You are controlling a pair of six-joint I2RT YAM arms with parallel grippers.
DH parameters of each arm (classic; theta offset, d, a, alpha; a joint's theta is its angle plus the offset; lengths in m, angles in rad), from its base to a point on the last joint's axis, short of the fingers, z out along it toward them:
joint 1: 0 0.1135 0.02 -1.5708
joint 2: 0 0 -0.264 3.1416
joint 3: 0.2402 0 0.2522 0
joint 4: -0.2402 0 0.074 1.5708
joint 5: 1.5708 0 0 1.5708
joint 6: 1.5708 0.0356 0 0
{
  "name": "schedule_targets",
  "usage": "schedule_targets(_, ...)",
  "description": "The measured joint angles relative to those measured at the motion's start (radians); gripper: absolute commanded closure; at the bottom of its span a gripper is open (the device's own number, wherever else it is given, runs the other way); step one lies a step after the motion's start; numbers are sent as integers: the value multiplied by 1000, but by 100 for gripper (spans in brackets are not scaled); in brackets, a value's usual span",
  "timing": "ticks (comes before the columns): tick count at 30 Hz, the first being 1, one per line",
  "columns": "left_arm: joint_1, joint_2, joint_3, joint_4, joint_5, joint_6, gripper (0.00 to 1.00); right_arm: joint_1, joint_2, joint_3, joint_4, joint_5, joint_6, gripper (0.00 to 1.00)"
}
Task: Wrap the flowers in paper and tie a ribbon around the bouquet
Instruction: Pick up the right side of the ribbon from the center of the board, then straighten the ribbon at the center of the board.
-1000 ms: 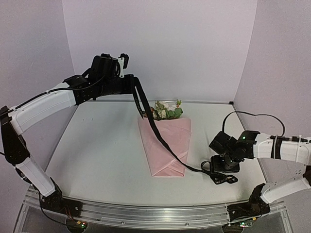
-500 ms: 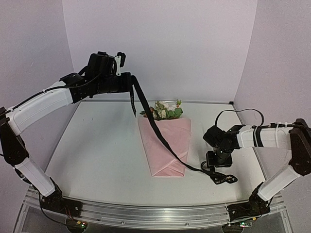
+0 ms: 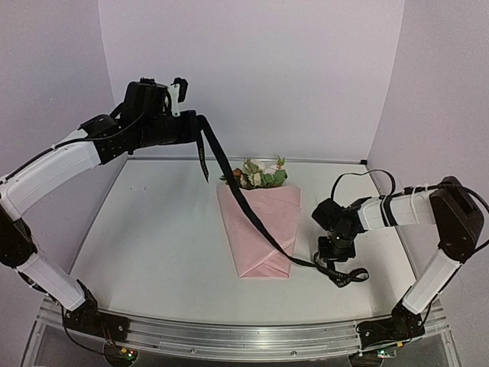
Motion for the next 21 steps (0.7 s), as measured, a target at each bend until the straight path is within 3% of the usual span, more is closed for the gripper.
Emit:
schedule_targets(5, 0, -39, -34, -8, -30, -4, 100, -12, -28, 0, -26, 44, 6, 100)
schedule_targets(12, 0, -144, -45, -10, -155, 2, 100, -106, -304, 110, -252, 198, -22, 100)
schedule_targets(21, -1, -362, -138, -92, -540, -5, 100, -258, -481, 302, -460, 319, -84, 100)
